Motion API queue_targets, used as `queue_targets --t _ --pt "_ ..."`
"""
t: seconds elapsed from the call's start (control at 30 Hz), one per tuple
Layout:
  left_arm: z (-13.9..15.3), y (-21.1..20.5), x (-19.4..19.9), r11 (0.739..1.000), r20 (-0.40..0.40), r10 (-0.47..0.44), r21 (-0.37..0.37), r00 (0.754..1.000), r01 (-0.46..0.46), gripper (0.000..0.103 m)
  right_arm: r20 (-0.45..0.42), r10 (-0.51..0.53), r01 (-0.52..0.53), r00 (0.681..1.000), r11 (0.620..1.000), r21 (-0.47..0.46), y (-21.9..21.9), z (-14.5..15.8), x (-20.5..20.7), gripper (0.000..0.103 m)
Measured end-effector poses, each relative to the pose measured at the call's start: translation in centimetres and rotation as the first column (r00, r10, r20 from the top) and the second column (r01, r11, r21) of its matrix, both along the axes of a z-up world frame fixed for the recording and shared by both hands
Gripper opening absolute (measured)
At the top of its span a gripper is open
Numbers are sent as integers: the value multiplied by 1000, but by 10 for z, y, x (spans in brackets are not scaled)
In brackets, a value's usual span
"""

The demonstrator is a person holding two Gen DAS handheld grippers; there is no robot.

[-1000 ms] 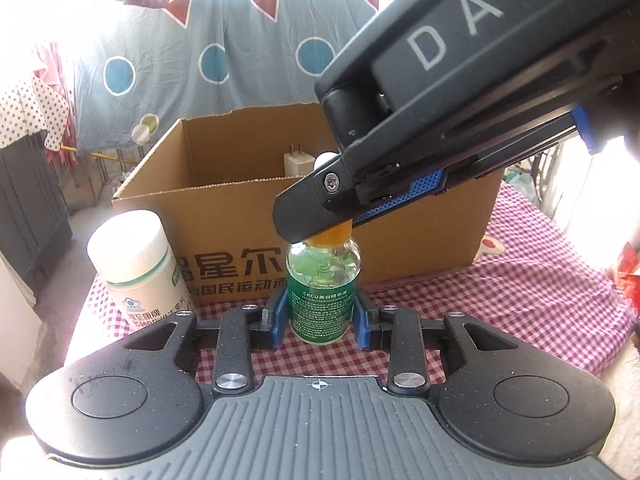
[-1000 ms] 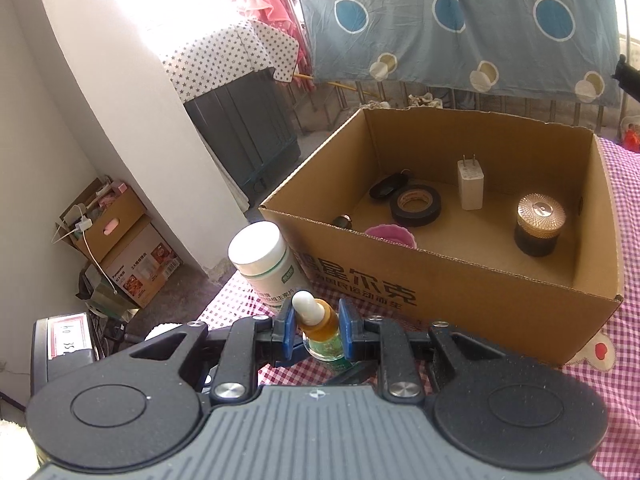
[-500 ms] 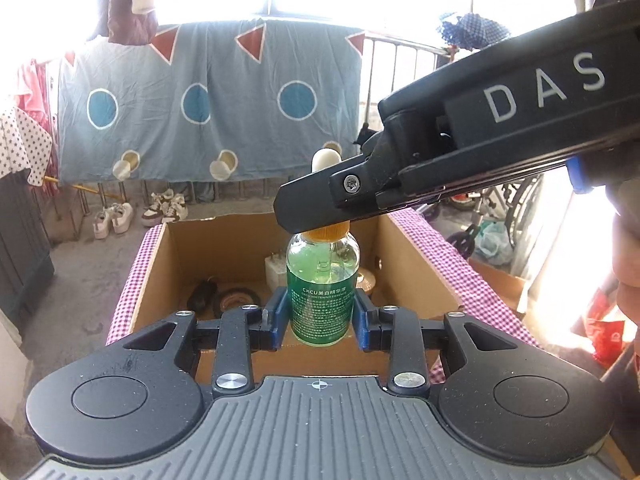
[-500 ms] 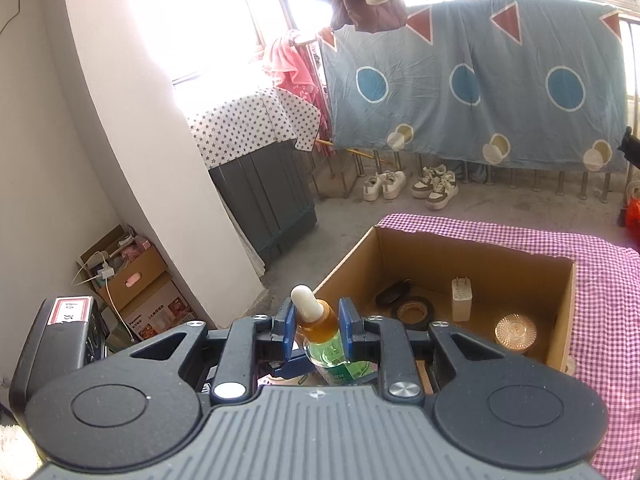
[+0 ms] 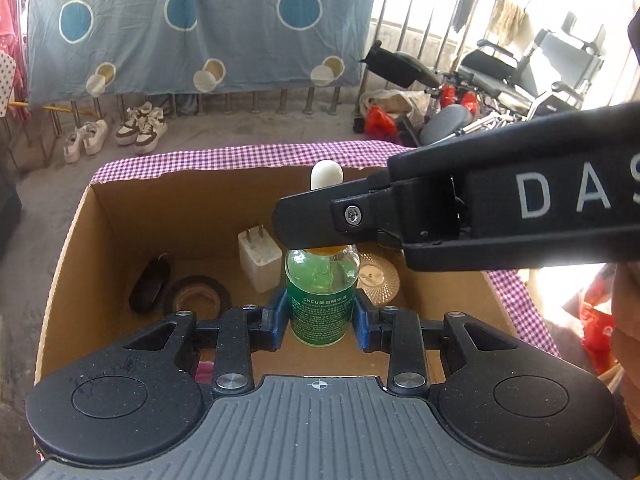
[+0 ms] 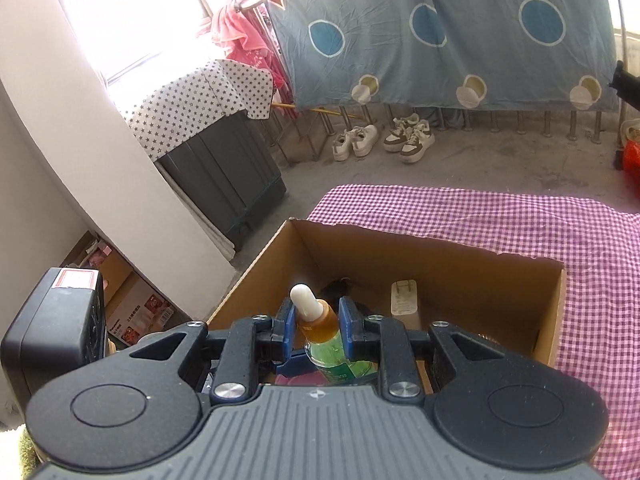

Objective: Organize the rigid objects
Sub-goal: 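Carry the green dropper bottle into the box and release it, then move the right gripper to the white vitamin bottle and grip it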

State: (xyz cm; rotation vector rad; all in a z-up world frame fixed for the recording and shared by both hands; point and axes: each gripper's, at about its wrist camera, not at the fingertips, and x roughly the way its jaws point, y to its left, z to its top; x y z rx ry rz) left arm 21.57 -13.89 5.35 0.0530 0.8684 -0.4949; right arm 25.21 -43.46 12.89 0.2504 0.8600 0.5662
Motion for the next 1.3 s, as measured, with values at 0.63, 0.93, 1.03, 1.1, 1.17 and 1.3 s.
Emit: queue_targets --t 0.63,0.93,1.03,1.1,1.17,1.3 --pt "-35 -8 48 997 -172 42 69 984 -30 43 -212 13 -12 977 1000 8 -4 -91 59 26" --pt "-10 -1 28 999 -59 49 23 997 -48 59 -187 -17 21 982 1000 17 -3 -69 51 29" --pt "5 5 12 999 -10 51 2 999 -51 61 -156 -40 45 987 999 25 -6 -50 41 29" --pt "18 11 -3 999 24 43 -17 999 -43 65 -126 -55 59 991 998 34 -8 -33 26 29" --pt "31 22 -22 998 54 44 -36 998 -42 71 -88 -60 65 994 996 54 -9 -15 7 30" --pt "54 56 -68 995 119 64 -89 991 -53 83 10 -62 60 998 990 130 -11 22 -47 53"
